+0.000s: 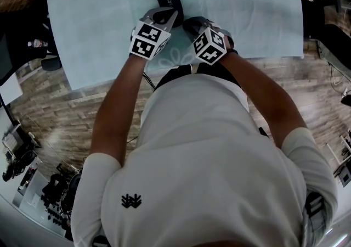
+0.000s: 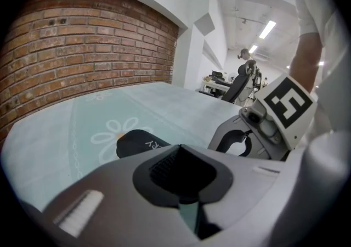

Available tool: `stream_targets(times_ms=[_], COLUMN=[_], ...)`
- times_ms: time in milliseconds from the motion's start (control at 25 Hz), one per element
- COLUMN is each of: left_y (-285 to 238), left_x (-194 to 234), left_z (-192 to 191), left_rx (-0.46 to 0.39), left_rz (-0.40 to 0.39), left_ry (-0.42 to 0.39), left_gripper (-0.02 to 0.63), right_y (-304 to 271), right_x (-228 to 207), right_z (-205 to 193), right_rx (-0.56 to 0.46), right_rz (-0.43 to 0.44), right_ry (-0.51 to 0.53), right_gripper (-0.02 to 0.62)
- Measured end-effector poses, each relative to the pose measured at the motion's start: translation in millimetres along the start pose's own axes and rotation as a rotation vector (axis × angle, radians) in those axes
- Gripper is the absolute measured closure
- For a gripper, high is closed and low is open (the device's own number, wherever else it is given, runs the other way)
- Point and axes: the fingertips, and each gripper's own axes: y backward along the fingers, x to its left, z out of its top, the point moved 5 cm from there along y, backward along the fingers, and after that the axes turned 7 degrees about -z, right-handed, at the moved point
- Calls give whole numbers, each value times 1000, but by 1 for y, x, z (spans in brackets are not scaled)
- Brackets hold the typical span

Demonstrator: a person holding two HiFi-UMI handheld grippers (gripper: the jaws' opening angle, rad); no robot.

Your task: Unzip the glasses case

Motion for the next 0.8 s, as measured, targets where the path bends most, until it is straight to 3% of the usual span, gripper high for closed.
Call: stream_targets(times_ms=[800], left_y=[-1], left_x=[2], left_z=[0], left_rx=[5], left_rz=[-26], left_ry=[12], left_gripper=[552], right_y=[1], right_x=[-8], right_z=[-3], right_rx=[34], right_rz=[-18], right_ry=[-5], right_gripper=[575])
